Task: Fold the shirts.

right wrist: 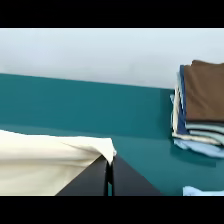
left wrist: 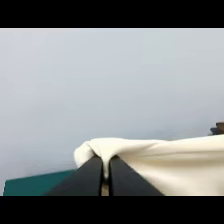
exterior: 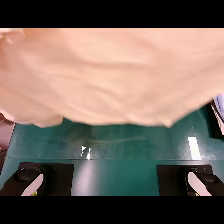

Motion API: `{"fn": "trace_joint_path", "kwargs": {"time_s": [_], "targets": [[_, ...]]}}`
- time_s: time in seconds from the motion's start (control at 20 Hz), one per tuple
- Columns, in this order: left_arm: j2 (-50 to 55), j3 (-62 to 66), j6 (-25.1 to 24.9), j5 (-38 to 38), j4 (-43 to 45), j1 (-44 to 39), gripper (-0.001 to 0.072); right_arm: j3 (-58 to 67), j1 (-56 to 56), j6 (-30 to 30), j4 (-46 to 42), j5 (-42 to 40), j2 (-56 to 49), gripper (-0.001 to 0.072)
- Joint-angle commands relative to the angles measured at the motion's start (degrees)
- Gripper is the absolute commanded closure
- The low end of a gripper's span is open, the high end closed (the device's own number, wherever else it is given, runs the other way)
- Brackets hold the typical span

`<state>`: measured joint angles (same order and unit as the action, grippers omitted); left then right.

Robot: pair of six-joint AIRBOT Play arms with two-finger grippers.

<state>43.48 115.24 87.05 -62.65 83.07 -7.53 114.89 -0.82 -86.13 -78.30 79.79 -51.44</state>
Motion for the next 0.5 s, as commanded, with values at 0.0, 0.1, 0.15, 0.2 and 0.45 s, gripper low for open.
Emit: {"fn": "trace_joint_path", "kwargs": {"time_s": [0.0,0.1,0.15,0.2,0.45], "targets": [[6.84,-1.9,-2.03,-8.63,-0.07,0.07,0.0682,3.98,-0.02,-0.9,-1.29,7.32,-8.09,0.0697],[13.94,-5.73,-1.99,-11.78,0.5,0.07,0.0681,-1.05,-0.02,-0.92,-1.31,8.74,-12.76,0.0697],[17.92,-8.04,-1.95,-12.83,-0.52,0.07,0.0681,-3.39,-0.02,-0.92,-1.31,9.84,-15.52,0.0697],[21.68,-10.25,-1.97,-13.68,-2.86,0.07,0.0681,-5.62,-0.02,-0.83,-1.31,10.78,-18.47,0.0697],[41.59,-18.78,-2.03,-13.4,-6.97,0.07,0.068,-14.91,-0.02,0.72,-1.29,10.78,-35.76,0.0697]]}}
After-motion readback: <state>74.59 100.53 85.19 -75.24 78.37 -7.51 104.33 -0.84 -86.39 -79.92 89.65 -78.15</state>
